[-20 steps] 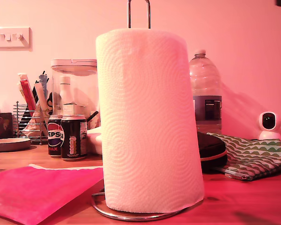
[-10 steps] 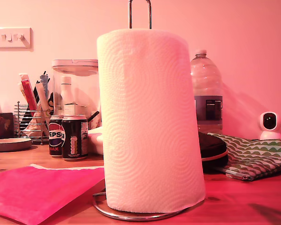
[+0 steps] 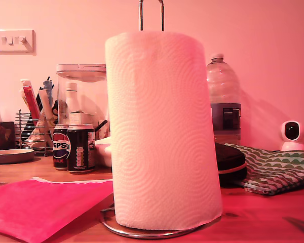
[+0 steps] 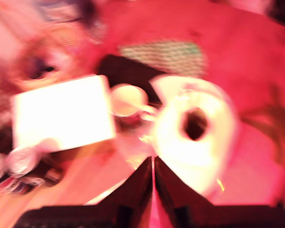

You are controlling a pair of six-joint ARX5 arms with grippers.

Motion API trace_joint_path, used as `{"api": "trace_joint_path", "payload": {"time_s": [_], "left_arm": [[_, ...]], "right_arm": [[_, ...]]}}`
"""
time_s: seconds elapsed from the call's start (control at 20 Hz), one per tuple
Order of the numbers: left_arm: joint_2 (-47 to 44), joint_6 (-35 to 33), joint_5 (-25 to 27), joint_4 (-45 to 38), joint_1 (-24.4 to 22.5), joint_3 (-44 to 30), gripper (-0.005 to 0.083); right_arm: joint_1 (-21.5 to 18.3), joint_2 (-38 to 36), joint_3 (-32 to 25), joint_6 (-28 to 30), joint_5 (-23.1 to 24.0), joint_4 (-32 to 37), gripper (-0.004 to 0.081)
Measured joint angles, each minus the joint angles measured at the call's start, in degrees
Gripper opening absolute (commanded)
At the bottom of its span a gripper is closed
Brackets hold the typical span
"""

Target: Insert the paper towel roll into the metallic stand.

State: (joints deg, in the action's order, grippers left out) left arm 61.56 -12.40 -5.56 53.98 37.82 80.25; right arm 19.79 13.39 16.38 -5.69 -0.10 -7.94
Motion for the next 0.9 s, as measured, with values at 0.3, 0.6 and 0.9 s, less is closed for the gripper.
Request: {"api": "trace_joint_path", "payload": {"time_s": [0.3,0.6,0.9], "left_arm": [[-8.6,6.8,5.1,-18.0,-6.5,-18.3,-0.0021],[-16.3,9.1,4.0,-28.1,-15.9,-31.6,-0.0021],[-22.5,10.8,0.4,-32.0,-24.9,-40.2,-0.0021]], "right_arm": [[-1.4,0.0,0.0,-0.3,-0.8,2.0,-0.0011],[-3.2,0.1,0.0,1.2,0.0,1.4,-0.0011],[-4.8,0.1,0.0,-0.3,5.0,-0.9,-0.0011]]}}
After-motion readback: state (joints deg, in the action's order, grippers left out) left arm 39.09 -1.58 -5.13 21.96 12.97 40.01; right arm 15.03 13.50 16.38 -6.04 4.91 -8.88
